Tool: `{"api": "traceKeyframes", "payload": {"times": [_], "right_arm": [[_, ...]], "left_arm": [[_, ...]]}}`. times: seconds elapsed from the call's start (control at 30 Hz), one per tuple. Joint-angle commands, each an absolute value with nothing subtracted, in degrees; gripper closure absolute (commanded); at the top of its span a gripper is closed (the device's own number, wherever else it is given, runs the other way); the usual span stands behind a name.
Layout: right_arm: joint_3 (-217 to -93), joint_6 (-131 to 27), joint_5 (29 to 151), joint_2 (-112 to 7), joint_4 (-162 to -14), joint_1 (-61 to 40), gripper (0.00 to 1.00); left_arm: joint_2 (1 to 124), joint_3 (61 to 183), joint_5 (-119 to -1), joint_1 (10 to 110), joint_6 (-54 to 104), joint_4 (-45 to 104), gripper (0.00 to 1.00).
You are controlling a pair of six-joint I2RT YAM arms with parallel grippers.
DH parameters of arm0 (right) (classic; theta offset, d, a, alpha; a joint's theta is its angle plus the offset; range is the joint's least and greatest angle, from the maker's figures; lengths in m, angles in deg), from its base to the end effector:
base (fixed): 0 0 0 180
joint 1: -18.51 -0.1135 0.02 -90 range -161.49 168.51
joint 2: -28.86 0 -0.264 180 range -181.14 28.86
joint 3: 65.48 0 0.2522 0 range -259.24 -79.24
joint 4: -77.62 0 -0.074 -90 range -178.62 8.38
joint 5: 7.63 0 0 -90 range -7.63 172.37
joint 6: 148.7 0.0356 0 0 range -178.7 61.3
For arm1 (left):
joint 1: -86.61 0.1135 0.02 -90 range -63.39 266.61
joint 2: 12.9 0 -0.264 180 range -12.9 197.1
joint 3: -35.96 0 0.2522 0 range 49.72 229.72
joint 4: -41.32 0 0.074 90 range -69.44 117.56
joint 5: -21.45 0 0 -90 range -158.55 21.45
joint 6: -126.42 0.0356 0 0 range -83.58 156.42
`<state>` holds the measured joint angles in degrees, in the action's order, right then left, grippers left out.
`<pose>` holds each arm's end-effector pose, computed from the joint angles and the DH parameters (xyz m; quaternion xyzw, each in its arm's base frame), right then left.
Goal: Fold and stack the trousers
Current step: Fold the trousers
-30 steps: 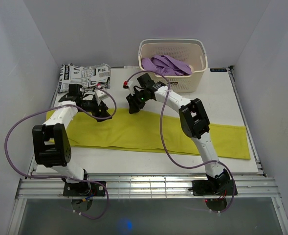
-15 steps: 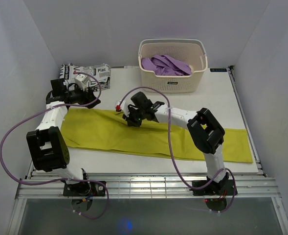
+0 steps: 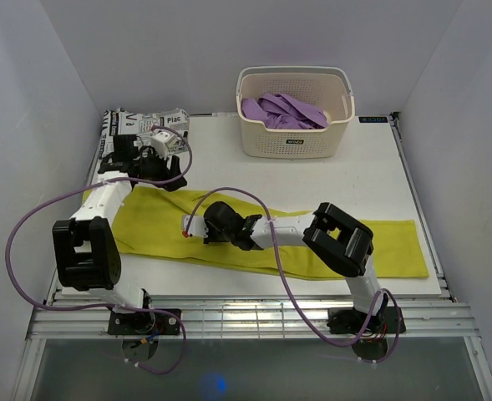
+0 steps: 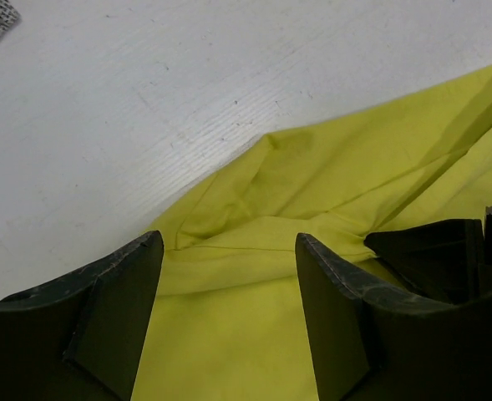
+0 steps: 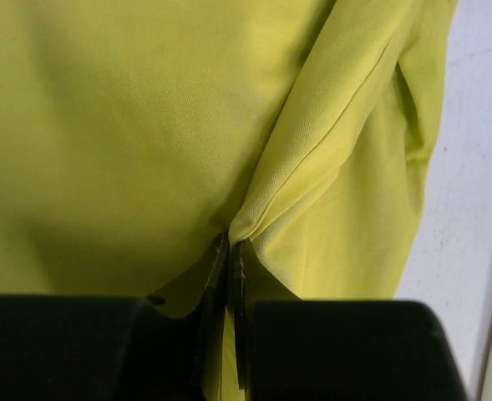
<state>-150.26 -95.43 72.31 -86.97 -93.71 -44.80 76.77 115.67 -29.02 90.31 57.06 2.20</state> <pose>0.2009 0.3858 0.1514 -0.6671 0.6080 0.0200 0.4301 0.3341 -0.0011 0.2572 0.2468 0.8547 -0.2404 0.3884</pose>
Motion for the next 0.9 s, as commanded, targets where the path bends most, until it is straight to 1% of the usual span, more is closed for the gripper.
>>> {"api": "traceKeyframes", "payload": {"times": [0.0,0.03,0.1,0.13,0.27,0.33,0.47,0.57,0.63,0.7,0.73,0.83,0.87], "right_arm": [[-148.15,-95.97,65.76,-90.49,-95.04,-44.59,0.92],[-147.97,-95.97,65.67,-90.49,-95.13,-44.68,0.92],[-147.36,-96.05,65.76,-90.93,-95.21,-44.86,0.92],[-146.92,-96.49,65.67,-90.93,-95.48,-45.03,0.92],[-144.81,-98.60,62.87,-91.46,-97.85,-46.35,0.92],[-144.10,-98.78,62.34,-91.55,-98.38,-47.05,0.92],[-142.00,-99.13,61.54,-91.98,-99.08,-48.28,0.92],[-141.73,-98.61,61.37,-92.33,-98.21,-48.99,0.92],[-141.20,-98.43,61.37,-92.42,-98.03,-49.25,0.92],[-140.94,-98.25,61.63,-92.69,-97.50,-49.34,0.92],[-140.94,-98.25,61.80,-92.86,-97.33,-49.43,0.92],[-140.85,-98.25,62.24,-93.21,-96.89,-49.52,0.92],[-140.94,-98.34,62.25,-93.22,-96.80,-49.52,0.92]], "left_arm": [[76.13,115.72,-36.98,85.14,56.72,0.32,0.27],[76.65,115.81,-38.74,84.16,56.46,0.32,0.31],[78.67,116.08,-44.01,81.08,55.93,1.01,0.33],[79.29,116.34,-45.59,79.33,55.67,1.45,0.34],[83.24,117.74,-54.38,75.63,55.05,2.95,0.29],[85.97,118.63,-59.13,74.22,54.97,3.04,0.28],[91.06,121.34,-66.60,73.08,54.44,2.95,0.31],[93.71,122.40,-71.70,72.99,54.17,2.16,0.35],[94.59,122.58,-73.29,73.07,54.17,2.25,0.43],[94.85,123.02,-73.30,73.07,54.43,2.51,0.52],[94.77,123.45,-72.86,73.07,54.52,2.60,0.65],[94.24,126.17,-70.49,73.07,54.79,2.51,0.85],[94.06,126.88,-69.87,73.07,54.96,2.43,0.99]]}}
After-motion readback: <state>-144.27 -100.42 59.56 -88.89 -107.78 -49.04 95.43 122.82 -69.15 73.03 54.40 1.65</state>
